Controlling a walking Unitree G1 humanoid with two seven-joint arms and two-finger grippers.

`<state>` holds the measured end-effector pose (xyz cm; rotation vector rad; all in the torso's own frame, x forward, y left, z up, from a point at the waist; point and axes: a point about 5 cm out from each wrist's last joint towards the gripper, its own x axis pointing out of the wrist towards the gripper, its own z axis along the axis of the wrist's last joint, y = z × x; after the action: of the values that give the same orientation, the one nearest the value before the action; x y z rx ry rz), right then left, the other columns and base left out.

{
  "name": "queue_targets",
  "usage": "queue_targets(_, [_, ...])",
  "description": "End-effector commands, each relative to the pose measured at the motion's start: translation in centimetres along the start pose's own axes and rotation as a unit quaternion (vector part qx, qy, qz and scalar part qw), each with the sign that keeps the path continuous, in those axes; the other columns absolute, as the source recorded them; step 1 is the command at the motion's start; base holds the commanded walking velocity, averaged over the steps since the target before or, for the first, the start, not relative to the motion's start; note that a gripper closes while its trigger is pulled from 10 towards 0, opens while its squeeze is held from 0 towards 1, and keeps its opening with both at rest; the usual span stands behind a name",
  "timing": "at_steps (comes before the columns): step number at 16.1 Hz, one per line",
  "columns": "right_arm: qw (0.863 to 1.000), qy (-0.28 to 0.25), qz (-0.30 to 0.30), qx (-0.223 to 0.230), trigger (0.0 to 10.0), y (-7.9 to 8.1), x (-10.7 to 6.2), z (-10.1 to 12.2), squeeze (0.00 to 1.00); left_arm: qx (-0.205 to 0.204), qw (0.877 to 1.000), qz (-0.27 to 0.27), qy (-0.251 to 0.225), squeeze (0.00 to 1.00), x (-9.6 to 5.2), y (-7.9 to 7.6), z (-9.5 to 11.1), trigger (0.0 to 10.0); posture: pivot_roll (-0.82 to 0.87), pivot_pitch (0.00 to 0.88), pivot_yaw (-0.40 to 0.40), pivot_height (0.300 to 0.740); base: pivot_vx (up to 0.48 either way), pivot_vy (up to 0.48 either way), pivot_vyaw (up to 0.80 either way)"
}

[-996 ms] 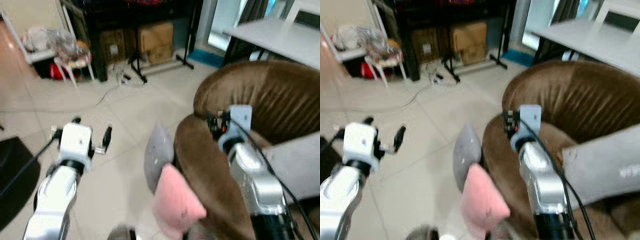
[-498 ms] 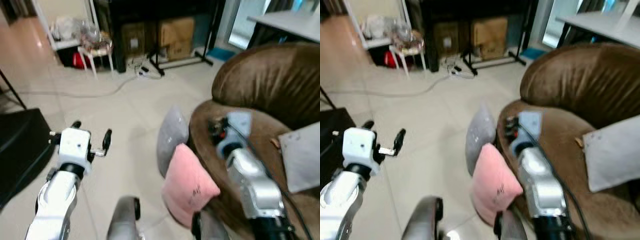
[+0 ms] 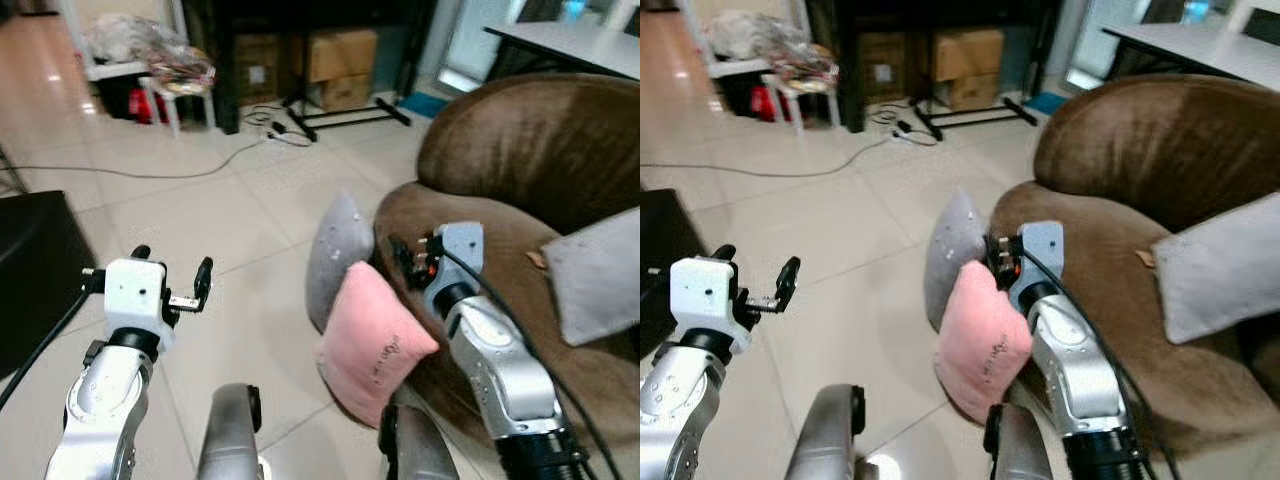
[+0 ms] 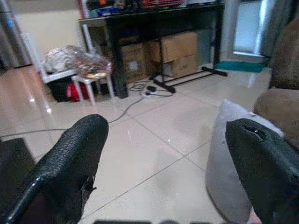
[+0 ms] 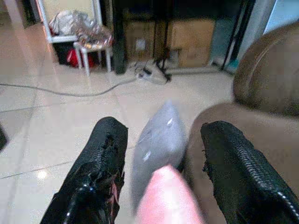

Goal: Move the pillow to the sofa from floor

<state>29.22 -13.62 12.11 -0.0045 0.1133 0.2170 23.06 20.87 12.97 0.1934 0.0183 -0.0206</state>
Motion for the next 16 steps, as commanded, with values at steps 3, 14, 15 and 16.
queue_targets(3, [1.0, -0.011, 0.004, -0.004, 10.0, -0.22, 0.03, 0.59, 1.0, 0.004, 1.0, 0.0, -0.01, 1.0, -0.09, -0.34, 0.09, 10.0, -0.02, 0.0, -0.063, 0.59, 0.0, 0.0, 0.0])
queue_targets(14, [1.0, -0.004, -0.003, 0.02, 10.0, -0.34, -0.32, 0.02, 1.0, 0.007, 1.0, -0.003, -0.016, 1.0, -0.01, -0.63, 0.23, 10.0, -0.02, 0.0, -0.069, 0.59, 0.253, 0.0, 0.0])
queue_targets(15, [1.0, -0.003, -0.006, 0.022, 10.0, -0.47, -0.29, -0.01, 1.0, 0.007, 1.0, -0.003, -0.016, 1.0, 0.01, -0.63, 0.25, 10.0, -0.02, 0.0, -0.068, 0.59, 0.322, 0.0, 0.0])
queue_targets(16, [1.0, -0.002, -0.006, 0.021, 10.0, -0.53, -0.27, -0.01, 1.0, 0.008, 1.0, -0.004, -0.016, 1.0, 0.04, -0.64, 0.27, 10.0, -0.02, 0.0, -0.067, 0.59, 0.322, 0.0, 0.0])
